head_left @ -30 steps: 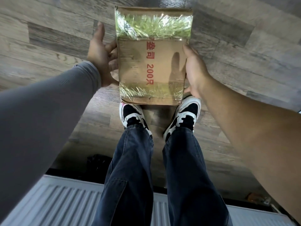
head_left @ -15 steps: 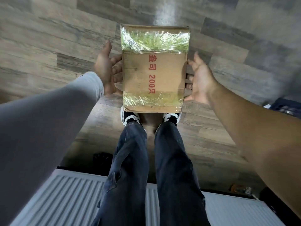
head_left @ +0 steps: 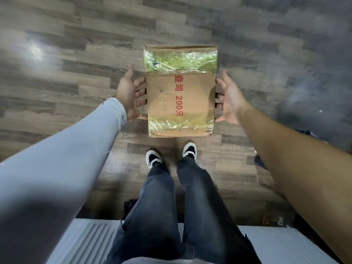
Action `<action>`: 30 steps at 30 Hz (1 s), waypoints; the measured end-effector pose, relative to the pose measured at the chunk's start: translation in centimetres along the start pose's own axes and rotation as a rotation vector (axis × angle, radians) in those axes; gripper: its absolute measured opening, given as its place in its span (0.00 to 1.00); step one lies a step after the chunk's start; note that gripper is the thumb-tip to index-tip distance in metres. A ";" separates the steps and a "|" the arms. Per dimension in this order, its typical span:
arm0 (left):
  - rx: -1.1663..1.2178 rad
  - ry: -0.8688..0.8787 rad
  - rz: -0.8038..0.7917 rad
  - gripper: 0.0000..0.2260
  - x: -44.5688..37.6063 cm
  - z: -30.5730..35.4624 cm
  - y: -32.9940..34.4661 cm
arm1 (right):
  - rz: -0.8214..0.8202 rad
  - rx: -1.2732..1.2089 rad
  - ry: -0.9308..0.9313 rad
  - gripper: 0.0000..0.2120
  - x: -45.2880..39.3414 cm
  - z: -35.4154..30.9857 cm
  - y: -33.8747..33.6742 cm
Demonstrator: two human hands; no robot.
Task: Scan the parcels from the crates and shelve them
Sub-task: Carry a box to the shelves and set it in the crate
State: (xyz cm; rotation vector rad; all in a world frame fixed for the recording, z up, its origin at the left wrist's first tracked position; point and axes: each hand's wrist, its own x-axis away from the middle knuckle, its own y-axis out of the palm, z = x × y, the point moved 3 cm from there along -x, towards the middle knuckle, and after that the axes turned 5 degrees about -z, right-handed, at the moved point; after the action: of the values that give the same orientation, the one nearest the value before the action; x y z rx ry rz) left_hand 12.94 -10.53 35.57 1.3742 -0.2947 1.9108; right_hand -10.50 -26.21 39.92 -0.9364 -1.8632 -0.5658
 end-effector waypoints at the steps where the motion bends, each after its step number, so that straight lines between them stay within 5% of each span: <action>1: -0.020 0.017 -0.005 0.33 1.2 1.2 0.7 | 0.003 -0.002 -0.021 0.36 1.4 -1.1 -0.1; 18: -0.210 0.170 -0.039 0.25 8.9 17.7 19.8 | 0.005 0.036 -0.134 0.36 8.3 -19.2 -11.8; 30: -0.266 0.219 -0.039 0.23 6.2 29.1 29.5 | 0.013 0.009 -0.213 0.23 7.6 -32.7 -18.7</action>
State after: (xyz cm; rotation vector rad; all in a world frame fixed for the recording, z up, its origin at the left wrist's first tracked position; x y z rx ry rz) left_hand 12.70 -44.92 59.41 0.9820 -0.3947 1.8922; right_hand -9.76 -57.94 61.56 -1.0349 -2.0451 -0.4637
